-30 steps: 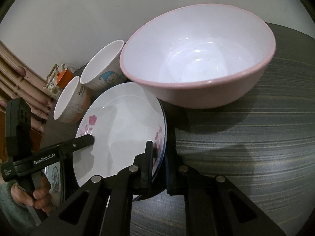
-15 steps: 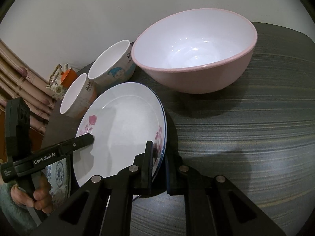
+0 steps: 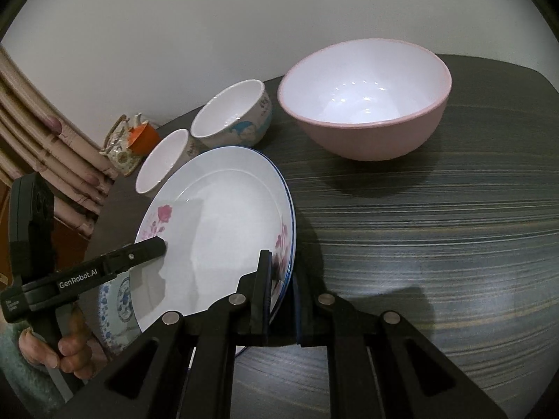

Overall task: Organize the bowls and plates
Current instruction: 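Pinch the white pink-flower plate rim with both grippers, then carry the held pink-flower plate over the blue-and-white plates and lower it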

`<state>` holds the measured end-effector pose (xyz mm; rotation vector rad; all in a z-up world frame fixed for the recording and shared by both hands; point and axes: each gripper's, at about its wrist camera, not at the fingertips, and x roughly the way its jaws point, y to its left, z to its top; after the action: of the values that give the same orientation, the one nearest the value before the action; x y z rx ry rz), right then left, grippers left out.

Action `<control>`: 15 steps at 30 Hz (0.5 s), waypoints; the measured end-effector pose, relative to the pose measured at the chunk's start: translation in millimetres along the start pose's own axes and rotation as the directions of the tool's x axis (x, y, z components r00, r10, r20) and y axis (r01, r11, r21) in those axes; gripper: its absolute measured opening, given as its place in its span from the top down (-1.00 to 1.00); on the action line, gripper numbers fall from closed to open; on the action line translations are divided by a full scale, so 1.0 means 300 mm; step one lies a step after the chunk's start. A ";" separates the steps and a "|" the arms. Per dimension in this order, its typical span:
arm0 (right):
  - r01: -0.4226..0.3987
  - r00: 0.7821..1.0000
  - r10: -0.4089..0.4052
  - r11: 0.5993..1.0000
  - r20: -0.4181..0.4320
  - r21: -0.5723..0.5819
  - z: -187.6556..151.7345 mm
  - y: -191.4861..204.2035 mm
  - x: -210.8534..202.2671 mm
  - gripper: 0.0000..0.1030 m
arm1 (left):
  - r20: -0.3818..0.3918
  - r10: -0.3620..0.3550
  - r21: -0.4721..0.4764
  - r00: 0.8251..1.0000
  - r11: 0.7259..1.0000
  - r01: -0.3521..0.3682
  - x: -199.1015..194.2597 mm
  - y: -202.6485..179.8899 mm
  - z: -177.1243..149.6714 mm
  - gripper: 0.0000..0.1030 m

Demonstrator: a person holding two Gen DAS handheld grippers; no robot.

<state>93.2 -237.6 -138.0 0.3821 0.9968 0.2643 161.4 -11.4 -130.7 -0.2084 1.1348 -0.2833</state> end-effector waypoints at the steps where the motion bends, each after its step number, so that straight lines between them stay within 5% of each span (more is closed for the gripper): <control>1: -0.002 1.000 0.002 1.000 0.004 -0.003 -0.005 0.010 -0.008 0.80 | 0.004 0.002 0.000 1.000 1.000 -0.002 -0.013 0.004 -0.005 0.66; 15: -0.037 0.999 0.039 0.998 0.035 -0.053 -0.081 0.173 -0.084 0.80 | 0.069 0.029 -0.034 0.997 0.999 -0.027 -0.181 0.105 -0.079 0.66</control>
<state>57.3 -195.7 -108.3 0.3573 0.9458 0.3160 122.1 35.6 -103.2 -0.2296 1.0735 -0.2313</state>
